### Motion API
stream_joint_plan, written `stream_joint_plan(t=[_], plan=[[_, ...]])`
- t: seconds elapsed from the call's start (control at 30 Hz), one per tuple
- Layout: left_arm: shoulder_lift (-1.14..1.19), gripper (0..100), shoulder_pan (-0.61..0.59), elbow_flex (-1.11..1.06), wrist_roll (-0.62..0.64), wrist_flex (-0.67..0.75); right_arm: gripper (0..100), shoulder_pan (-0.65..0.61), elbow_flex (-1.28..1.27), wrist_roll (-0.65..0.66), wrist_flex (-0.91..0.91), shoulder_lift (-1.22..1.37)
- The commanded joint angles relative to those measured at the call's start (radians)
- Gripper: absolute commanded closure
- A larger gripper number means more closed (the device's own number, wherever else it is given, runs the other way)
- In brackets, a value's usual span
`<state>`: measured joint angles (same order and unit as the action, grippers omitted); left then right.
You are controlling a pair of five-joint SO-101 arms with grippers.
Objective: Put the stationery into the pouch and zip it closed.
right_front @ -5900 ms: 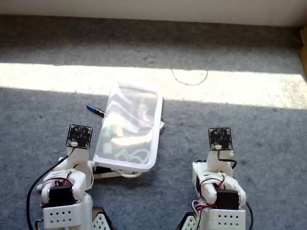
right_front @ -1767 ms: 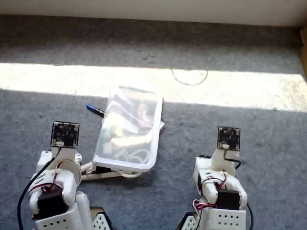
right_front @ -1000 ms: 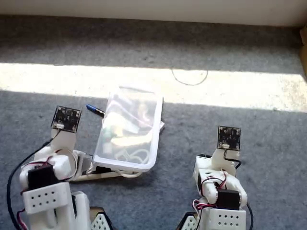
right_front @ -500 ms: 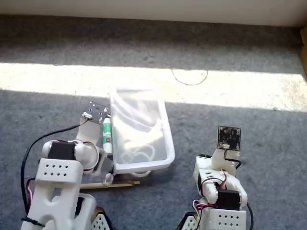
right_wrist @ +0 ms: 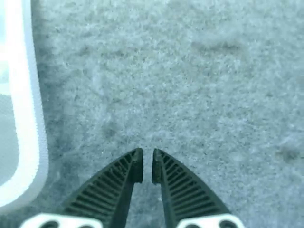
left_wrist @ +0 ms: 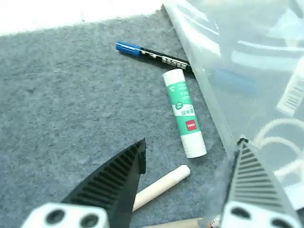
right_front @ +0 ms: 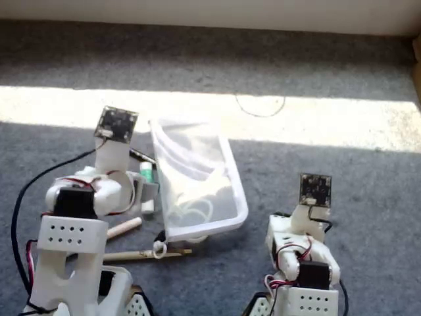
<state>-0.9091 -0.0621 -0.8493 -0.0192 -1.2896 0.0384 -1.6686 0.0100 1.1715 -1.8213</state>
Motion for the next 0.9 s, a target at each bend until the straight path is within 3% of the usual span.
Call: stream_joint_plan(t=[0.0, 0.17, 0.37, 0.67, 0.87], plan=[[0.001, 72, -0.179, 0.099, 0.005, -0.017, 95.7, 0.01, -0.088, 0.021, -0.028, -0.016], [0.001, 72, -0.329, 0.081, -0.048, -0.02, 95.7, 0.012, -0.084, 0.173, -0.021, -0.016], [-0.096, 72, -0.441, -0.033, -0.052, -0.002, 95.7, -0.056, 0.044, 0.063, -0.021, -0.015], [-0.338, 72, -0.45, -0.38, -0.017, 0.175, 95.8, -0.314, 0.294, -0.002, 0.12, -0.012], [-0.415, 72, -0.45, -0.453, 0.041, 0.199, 99.6, -0.418, 0.367, -0.002, 0.128, 0.076]])
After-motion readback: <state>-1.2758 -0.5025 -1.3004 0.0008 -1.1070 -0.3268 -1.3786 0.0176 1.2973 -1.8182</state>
